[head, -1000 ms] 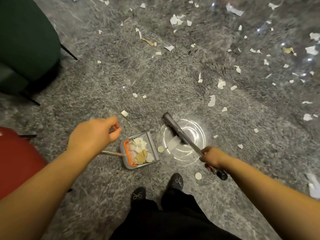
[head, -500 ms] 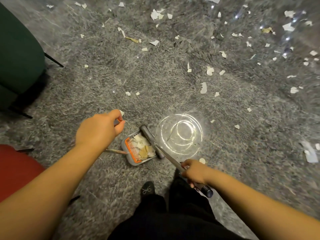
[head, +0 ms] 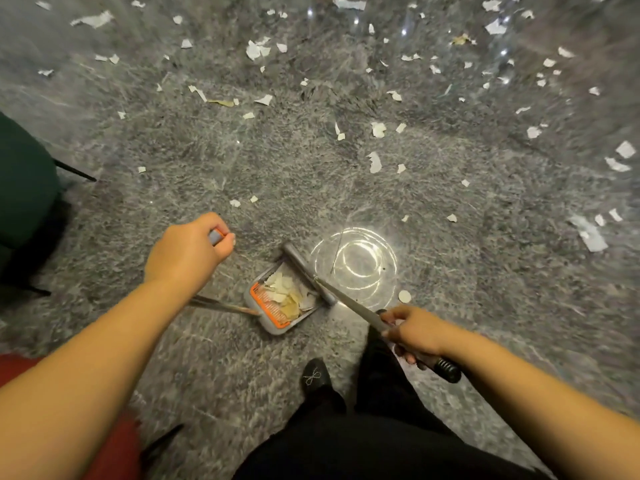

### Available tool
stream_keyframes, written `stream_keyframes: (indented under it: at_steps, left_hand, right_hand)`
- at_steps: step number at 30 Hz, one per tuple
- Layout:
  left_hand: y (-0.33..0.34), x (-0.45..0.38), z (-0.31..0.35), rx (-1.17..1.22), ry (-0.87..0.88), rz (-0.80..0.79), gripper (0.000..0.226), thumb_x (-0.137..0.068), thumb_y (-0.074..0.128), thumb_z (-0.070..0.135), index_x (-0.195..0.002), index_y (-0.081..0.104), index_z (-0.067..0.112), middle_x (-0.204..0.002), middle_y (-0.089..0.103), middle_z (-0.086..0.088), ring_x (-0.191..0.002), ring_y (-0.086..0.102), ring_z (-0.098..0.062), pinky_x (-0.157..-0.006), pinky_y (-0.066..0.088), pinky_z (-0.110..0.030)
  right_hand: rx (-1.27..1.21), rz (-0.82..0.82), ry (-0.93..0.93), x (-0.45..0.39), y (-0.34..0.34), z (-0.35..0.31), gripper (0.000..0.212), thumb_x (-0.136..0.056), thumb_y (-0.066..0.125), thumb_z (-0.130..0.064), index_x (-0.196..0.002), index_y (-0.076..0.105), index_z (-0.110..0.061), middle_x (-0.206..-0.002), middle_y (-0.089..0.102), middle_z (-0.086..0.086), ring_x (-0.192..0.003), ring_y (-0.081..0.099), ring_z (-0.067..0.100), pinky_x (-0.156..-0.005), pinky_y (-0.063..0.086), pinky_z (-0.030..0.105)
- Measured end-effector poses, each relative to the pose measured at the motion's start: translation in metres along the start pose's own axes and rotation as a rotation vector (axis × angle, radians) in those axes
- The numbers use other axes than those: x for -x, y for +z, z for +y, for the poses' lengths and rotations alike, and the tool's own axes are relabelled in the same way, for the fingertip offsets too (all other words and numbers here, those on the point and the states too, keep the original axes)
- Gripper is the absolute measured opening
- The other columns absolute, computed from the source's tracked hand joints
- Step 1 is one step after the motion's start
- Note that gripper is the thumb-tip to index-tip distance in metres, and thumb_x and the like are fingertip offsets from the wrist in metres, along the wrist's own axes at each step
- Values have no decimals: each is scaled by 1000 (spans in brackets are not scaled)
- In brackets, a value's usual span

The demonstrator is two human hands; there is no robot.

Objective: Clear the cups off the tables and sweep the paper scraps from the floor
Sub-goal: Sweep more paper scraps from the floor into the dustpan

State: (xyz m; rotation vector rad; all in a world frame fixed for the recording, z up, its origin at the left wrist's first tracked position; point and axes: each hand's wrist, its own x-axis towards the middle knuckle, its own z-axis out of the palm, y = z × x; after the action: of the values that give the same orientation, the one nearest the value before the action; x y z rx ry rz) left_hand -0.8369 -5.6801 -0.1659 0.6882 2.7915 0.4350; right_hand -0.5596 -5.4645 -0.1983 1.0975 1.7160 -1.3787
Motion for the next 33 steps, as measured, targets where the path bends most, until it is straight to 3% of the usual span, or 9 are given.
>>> stream_keyframes:
  at_steps: [3, 6, 8, 13, 21, 26, 29, 33]
  left_hand:
    - [-2, 1, 10, 5, 53, -51, 15, -84, 69, 41, -77, 59, 33, -64, 55, 1, -63, 54, -25, -56, 39, -30]
    - [3, 6, 32, 42, 98, -85, 19, -84, 70, 39, -71, 57, 35, -57, 50, 19, -55, 49, -1, -49, 33, -21]
    - [8, 7, 51, 53, 134, -95, 20, -83, 71, 38, -70, 56, 34, -56, 48, 22, -55, 45, 5, -48, 31, -18]
    - [18, 8, 105, 4, 290, -111, 20, -84, 69, 42, -73, 53, 37, -57, 48, 20, -54, 45, -4, -47, 29, -20]
    - [56, 14, 196, -71, 485, -190, 14, -85, 66, 41, -79, 55, 36, -61, 55, 11, -62, 57, -23, -50, 36, -27]
    - [82, 18, 232, -144, 506, -162, 15, -87, 63, 43, -81, 54, 34, -68, 62, 4, -59, 53, -24, -47, 34, -27]
    - [95, 18, 243, -177, 486, -181, 17, -88, 62, 45, -80, 51, 35, -69, 63, 0, -59, 55, -26, -47, 40, -30]
    - [103, 15, 257, -212, 473, -181, 19, -88, 61, 45, -79, 48, 37, -68, 61, 1, -57, 53, -24, -46, 36, -28]
  right_hand:
    - [-101, 66, 6, 14, -7, 19, 39, -94, 53, -8, -132, 45, -13, -61, 54, 8, -32, 47, 12, -32, 35, 17]
    - [-180, 114, 19, 25, -16, 37, 42, -94, 53, -9, -135, 43, -15, -62, 55, 10, -33, 47, 13, -33, 35, 17]
    - [-246, 140, 35, 30, -24, 50, 43, -95, 52, -9, -136, 42, -16, -63, 55, 11, -34, 46, 13, -34, 35, 18]
    - [-388, 211, 76, 41, -50, 86, 37, -96, 51, -9, -132, 45, -17, -60, 53, 12, -34, 45, 14, -36, 34, 18]
    - [-511, 307, 150, 59, -95, 153, 17, -96, 50, -5, -106, 50, -18, -52, 50, 10, -30, 43, 14, -35, 33, 17]
    - [-486, 326, 199, 58, -120, 190, 26, -94, 50, -2, -119, 46, 7, -56, 47, 11, -32, 43, 16, -34, 33, 17]
    - [-469, 311, 209, 52, -129, 198, 8, -93, 48, 0, -99, 52, -5, -53, 47, 10, -31, 43, 17, -34, 33, 18]
    - [-389, 267, 231, 35, -132, 201, 12, -91, 44, 4, -84, 44, -5, -48, 44, 10, -30, 43, 18, -35, 30, 17]
